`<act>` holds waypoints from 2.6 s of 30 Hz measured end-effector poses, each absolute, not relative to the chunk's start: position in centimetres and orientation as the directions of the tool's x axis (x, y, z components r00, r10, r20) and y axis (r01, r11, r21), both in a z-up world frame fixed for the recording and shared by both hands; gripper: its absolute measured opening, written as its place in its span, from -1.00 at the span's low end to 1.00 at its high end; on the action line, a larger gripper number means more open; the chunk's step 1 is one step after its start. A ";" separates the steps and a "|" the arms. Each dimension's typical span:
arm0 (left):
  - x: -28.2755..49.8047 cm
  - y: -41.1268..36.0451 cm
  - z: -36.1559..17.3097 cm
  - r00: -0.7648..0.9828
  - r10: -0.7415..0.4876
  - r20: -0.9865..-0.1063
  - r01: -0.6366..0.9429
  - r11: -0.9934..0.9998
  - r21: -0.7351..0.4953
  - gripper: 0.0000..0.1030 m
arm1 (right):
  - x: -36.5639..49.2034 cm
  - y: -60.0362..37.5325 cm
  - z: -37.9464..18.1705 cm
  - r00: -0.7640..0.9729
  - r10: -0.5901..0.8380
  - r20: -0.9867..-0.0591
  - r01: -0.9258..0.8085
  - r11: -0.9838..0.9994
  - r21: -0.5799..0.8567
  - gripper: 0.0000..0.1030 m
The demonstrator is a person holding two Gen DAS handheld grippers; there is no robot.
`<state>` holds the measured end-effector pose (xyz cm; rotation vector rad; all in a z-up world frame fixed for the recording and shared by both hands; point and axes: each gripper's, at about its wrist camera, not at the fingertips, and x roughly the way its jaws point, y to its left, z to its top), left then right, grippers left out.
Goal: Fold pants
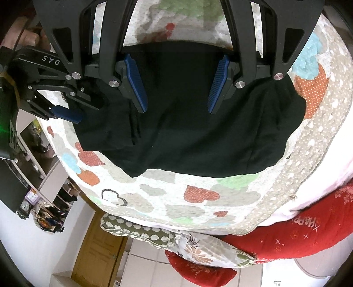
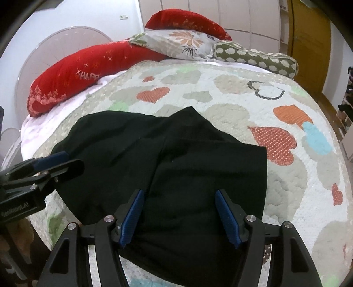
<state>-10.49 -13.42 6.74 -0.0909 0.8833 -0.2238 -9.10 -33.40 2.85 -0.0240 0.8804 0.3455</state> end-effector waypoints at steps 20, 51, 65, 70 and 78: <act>-10.7 -12.5 5.7 0.577 -0.271 -0.770 0.127 0.962 -0.243 0.10 | -9.0 -32.6 3.2 0.585 0.265 -0.766 -0.320 0.944 0.082 0.26; -11.5 -8.2 6.3 0.627 -0.183 -0.758 -0.007 0.971 -0.241 0.10 | -7.2 -28.6 4.4 0.568 0.320 -0.758 -0.418 0.906 0.070 0.27; -11.7 -6.4 5.8 0.618 -0.172 -0.767 -0.048 0.966 -0.255 0.10 | -5.8 -24.1 4.5 0.528 0.370 -0.765 -0.503 0.861 0.069 0.27; -12.1 -5.4 6.1 0.622 -0.183 -0.762 -0.060 0.959 -0.279 0.17 | -5.2 -22.8 5.0 0.522 0.390 -0.759 -0.528 0.846 0.071 0.27; -13.7 -0.8 5.8 0.650 -0.189 -0.736 -0.177 0.904 -0.389 0.55 | -3.1 -20.0 5.8 0.486 0.438 -0.757 -0.587 0.804 0.089 0.30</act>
